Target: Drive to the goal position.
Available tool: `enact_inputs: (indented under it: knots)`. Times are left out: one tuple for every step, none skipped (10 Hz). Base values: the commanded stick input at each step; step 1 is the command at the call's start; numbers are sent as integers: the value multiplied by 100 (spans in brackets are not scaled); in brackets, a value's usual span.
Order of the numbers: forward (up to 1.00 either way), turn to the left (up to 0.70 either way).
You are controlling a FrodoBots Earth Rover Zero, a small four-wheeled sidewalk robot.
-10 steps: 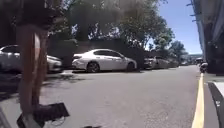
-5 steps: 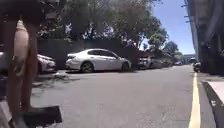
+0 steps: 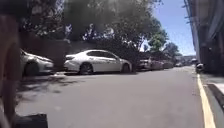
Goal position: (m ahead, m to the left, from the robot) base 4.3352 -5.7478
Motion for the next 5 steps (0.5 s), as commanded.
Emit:
enact_inputs:
  knots:
    - [0, 0]
    - [0, 0]
    - [0, 0]
    - [0, 0]
    - [0, 0]
